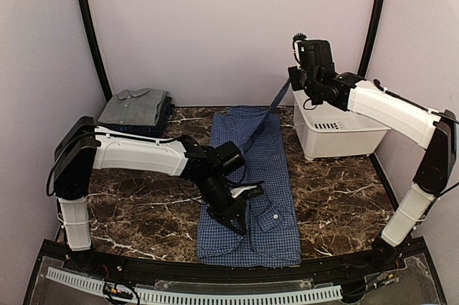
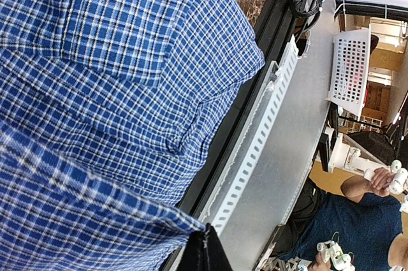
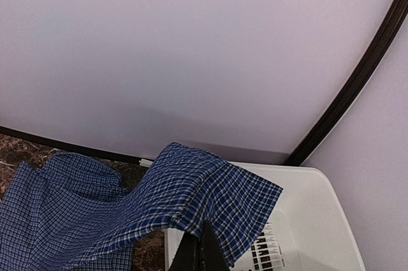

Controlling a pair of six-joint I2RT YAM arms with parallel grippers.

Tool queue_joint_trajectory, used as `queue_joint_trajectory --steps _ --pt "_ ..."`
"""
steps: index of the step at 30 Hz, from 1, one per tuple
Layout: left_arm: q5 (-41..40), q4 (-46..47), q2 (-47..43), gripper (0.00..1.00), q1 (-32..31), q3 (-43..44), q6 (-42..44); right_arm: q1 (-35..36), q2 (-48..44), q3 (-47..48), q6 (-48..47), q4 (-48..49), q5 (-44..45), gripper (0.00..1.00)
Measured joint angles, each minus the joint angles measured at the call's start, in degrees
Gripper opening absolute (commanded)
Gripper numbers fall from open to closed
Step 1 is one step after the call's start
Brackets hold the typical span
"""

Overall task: Fold and stack the long sleeve shirts
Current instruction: Fold the 1/3-folded shirt at the center of the board.

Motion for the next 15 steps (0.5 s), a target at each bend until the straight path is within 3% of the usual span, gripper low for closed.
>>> queue_joint_trajectory --steps 10,14,15 --pt "1.29 1.62 2.03 0.00 -0.07 0.02 0.00 0.72 0.00 -1.01 0.07 0.04 0.22 0.00" --pt "1.70 2.58 3.10 0.10 -0.07 0.02 -0.04 1.16 -0.02 -2.32 0.04 0.17 0.24 0.00" --pt "1.84 2.80 3.32 0.17 -0.07 0.02 -0.02 1.31 -0.02 -2.64 0.02 0.22 0.24 0.00"
